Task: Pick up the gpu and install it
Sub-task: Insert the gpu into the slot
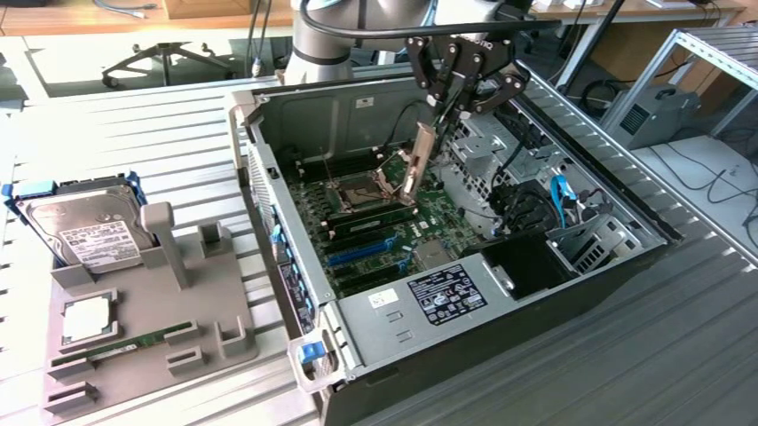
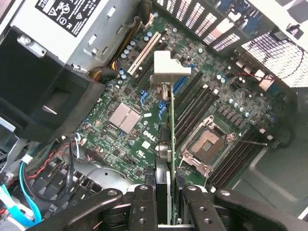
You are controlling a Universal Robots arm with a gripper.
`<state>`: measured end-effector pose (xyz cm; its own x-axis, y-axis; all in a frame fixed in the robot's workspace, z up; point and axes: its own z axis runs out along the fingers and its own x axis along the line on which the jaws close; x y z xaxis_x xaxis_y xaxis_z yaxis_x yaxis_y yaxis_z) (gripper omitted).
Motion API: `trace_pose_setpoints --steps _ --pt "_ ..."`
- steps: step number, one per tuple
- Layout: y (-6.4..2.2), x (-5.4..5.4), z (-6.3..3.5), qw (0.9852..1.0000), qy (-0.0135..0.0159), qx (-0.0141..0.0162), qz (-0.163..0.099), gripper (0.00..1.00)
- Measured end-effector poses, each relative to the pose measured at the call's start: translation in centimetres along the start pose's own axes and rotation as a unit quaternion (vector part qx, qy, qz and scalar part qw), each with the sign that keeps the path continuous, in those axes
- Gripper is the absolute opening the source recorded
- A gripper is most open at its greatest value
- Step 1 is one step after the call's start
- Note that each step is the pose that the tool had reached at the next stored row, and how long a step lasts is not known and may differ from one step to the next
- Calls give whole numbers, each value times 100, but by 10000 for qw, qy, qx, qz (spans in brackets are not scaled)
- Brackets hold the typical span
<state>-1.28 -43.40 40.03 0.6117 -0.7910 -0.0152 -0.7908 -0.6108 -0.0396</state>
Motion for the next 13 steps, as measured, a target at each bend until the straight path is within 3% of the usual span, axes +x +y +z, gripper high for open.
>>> trace_pose_setpoints --steps 13 --pt "0 0 3 9979 -25 -10 -648 26"
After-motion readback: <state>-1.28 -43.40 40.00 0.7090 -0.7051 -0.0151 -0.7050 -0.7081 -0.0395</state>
